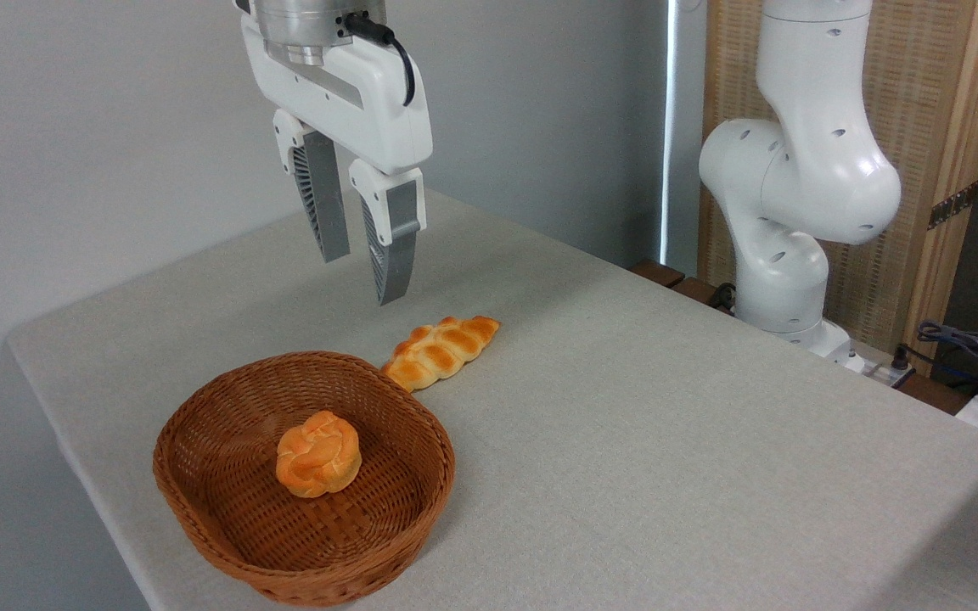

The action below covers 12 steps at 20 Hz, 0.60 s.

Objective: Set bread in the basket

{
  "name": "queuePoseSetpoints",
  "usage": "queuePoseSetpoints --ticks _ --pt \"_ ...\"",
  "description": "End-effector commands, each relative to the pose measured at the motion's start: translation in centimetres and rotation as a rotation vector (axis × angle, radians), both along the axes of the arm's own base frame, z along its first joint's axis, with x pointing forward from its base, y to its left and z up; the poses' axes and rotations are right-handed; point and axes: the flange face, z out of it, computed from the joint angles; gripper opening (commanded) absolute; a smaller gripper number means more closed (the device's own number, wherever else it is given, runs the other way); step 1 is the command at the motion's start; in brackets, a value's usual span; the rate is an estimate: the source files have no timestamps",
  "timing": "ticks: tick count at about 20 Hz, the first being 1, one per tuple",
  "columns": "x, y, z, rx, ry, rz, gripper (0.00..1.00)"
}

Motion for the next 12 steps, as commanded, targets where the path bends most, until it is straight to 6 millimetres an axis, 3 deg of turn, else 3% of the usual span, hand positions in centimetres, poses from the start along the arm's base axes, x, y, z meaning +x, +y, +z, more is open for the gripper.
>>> queuePoseSetpoints --ticks 1,12 --pt "0.08 0.34 0.36 0.025 0.012 0.006 1.00" --pt "0.05 0.35 0.43 0.066 0.007 0.001 1.00"
